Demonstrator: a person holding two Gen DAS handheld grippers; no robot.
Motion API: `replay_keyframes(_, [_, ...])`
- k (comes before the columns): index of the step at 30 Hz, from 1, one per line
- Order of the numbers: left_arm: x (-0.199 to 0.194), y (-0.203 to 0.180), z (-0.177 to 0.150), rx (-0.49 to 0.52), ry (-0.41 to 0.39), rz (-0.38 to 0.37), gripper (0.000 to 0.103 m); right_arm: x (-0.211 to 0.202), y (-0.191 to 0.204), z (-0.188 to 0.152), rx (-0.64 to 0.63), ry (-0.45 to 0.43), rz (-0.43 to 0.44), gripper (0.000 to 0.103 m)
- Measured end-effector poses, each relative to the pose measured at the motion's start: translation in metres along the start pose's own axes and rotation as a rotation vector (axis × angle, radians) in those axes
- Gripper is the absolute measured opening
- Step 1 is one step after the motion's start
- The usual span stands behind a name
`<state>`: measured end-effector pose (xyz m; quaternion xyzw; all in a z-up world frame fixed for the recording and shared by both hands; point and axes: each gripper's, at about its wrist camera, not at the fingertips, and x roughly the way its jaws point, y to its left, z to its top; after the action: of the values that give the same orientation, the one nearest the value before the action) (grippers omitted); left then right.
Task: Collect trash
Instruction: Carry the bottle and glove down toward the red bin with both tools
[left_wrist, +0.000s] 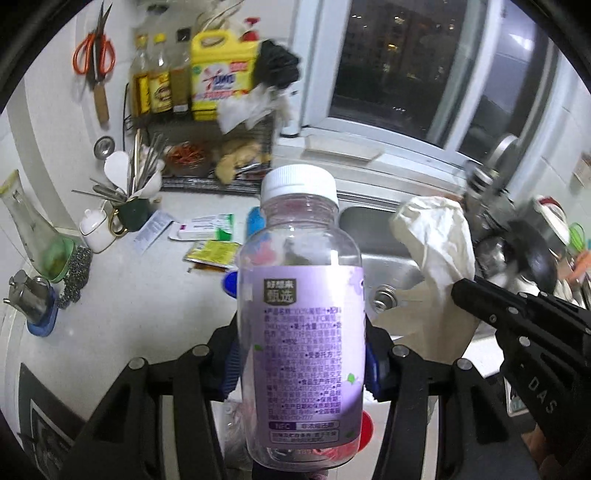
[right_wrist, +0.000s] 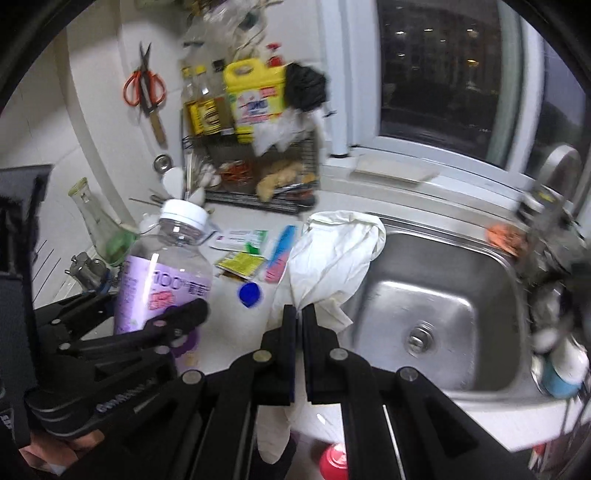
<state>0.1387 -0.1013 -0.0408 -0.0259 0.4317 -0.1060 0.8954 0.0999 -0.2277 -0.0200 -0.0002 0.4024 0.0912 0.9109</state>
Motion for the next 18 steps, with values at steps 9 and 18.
replay_keyframes(9, [-0.031,-0.091,-0.071,0.122,0.028,-0.068,0.050,-0.070,-0.053,-0.085,0.109,0.001,-0.086,0.003])
replay_keyframes(18, [-0.007,-0.145,-0.124,0.223,0.181,-0.120,0.050,-0.080,-0.092,-0.151,0.227,0.090,-0.133,0.003])
